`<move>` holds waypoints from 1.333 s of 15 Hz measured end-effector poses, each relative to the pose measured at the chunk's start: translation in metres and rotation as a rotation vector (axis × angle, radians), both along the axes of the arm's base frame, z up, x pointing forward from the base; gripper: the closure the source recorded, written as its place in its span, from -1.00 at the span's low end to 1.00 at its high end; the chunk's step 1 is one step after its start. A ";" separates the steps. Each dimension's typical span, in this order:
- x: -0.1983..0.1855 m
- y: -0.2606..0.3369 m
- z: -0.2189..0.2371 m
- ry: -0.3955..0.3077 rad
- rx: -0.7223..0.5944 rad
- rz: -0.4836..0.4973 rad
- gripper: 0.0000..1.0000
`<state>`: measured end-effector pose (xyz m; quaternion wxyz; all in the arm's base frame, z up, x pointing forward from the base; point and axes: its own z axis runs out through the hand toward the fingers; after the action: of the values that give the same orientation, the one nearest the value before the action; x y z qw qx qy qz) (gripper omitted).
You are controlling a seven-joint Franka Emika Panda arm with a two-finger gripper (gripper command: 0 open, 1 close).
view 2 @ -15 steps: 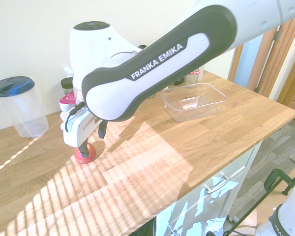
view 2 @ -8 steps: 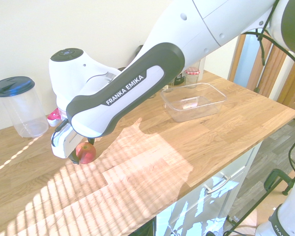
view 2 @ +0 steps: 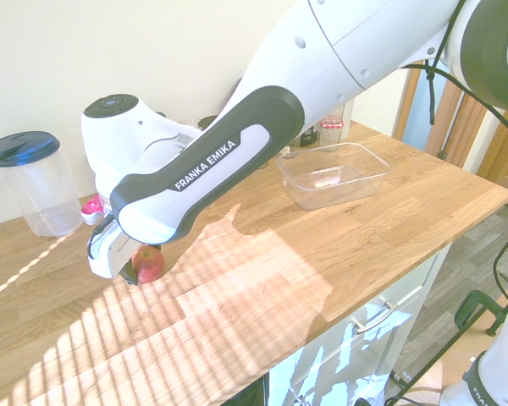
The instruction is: Put the apple into the container
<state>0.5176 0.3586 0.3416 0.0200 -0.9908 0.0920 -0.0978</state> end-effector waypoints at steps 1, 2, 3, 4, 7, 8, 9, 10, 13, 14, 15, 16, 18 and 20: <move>0.000 -0.001 0.000 0.000 0.001 -0.002 1.00; 0.001 -0.001 0.001 0.001 0.004 -0.006 1.00; 0.003 -0.002 0.004 0.001 0.012 -0.015 1.00; 0.006 -0.002 0.012 -0.001 0.029 -0.031 1.00; 0.023 -0.023 0.067 -0.017 0.069 -0.108 1.00; 0.031 -0.046 0.088 -0.022 0.065 -0.159 1.00; 0.040 -0.081 0.109 -0.023 0.052 -0.223 1.00; 0.048 -0.123 0.128 -0.019 0.039 -0.295 1.00; 0.055 -0.270 0.169 -0.011 0.005 -0.499 1.00; 0.053 -0.315 0.172 -0.010 0.001 -0.557 1.00; 0.051 -0.351 0.170 -0.002 -0.004 -0.606 1.00; 0.048 -0.380 0.162 0.011 -0.009 -0.645 1.00; 0.038 -0.421 0.138 0.044 -0.016 -0.707 1.00; 0.024 -0.450 0.112 0.080 -0.022 -0.742 1.00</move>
<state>0.5420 -0.0915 0.4532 -0.0311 -0.8933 0.4443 -0.0607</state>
